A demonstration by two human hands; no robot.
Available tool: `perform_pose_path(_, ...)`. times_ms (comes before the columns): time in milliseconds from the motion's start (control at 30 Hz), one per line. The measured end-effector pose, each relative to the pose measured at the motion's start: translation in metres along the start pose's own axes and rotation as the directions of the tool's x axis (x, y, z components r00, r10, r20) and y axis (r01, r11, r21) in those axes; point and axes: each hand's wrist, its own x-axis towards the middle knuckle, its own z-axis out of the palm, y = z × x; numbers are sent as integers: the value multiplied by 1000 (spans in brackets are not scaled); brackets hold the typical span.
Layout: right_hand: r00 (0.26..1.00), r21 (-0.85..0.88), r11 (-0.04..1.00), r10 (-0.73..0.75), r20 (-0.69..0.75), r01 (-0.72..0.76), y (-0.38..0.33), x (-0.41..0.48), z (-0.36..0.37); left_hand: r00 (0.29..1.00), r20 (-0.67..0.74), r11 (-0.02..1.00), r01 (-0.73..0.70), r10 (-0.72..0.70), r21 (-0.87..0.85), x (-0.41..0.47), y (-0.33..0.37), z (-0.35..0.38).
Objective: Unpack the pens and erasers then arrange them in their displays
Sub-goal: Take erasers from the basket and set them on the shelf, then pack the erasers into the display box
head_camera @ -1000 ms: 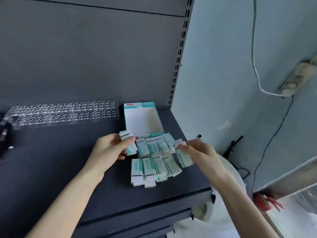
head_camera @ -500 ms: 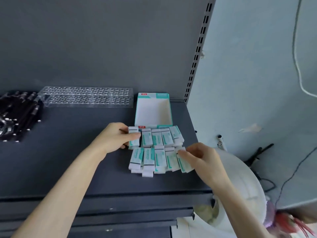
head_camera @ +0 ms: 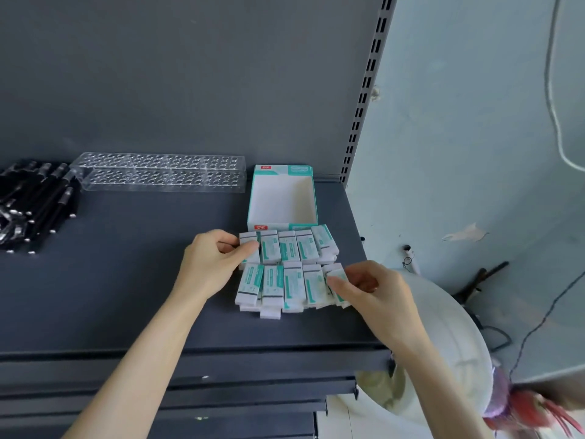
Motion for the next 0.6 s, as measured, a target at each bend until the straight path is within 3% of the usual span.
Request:
perform_pose_path(367,1000,77,997,28,-8,-28,2,5,0,996,-12,975,79,-84,-208,-6,6,0)
perform_pose_path(500,996,253,965,56,74,-73,-3,9,-2,997,50,947,71,-58,-312,-10,8,-4)
perform_pose_path(600,994,363,931,-12,108,-28,-14,15,-6,999,40,910,29,-13,-415,-13,15,-8)
